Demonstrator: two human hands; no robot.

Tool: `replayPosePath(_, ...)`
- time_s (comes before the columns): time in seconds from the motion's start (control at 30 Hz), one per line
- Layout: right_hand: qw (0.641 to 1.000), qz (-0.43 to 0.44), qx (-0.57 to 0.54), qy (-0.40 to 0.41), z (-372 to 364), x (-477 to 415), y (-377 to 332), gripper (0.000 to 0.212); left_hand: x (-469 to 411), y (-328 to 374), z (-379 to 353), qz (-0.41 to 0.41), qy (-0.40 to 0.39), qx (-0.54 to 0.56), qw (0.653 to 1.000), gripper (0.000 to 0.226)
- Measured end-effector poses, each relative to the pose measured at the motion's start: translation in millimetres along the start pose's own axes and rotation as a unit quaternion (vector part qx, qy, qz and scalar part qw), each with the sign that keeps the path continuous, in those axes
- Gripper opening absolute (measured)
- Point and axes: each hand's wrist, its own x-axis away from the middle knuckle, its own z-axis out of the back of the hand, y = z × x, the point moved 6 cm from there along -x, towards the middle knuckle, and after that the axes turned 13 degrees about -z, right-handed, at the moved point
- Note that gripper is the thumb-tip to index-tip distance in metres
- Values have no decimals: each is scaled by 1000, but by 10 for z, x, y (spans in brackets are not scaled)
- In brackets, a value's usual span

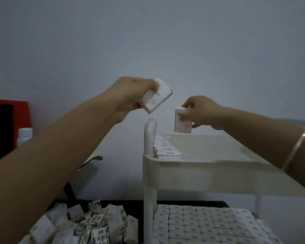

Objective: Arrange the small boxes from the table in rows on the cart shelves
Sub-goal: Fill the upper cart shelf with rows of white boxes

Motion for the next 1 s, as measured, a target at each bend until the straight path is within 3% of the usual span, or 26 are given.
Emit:
replayPosePath(0.13,989,14,144,20,-168,-262,3,33,-248,-70,-123,-7,-25,-61,998,4)
replayPosePath(0.3,974,39,222,10,-490,-490,80,35,-589,-150,-286,-37,-43,-110,992,8)
replayPosePath(0.4,982,42,184,2,-654,-587,162,35,-759,-223,-353,-72,-47,-177,980,11)
replayPosePath(0.57,987,-35,3,-157,-835,-613,275,31,-906,-498,-482,-90,-96,-301,944,17)
replayPosePath(0.63,978,-49,-16,-202,-891,-586,302,26,-932,-577,-558,-89,-126,-344,926,12)
replayPosePath(0.7,971,-57,-16,-230,-944,-558,321,23,-986,-656,-621,-81,-161,-378,908,23)
replayPosePath(0.83,967,-86,-44,-236,-956,-551,353,23,-1082,-798,-744,-64,-266,-443,853,52)
replayPosePath(1.0,952,-176,-124,-218,-908,-558,508,23,-1143,-934,-885,-54,-352,-487,797,32)
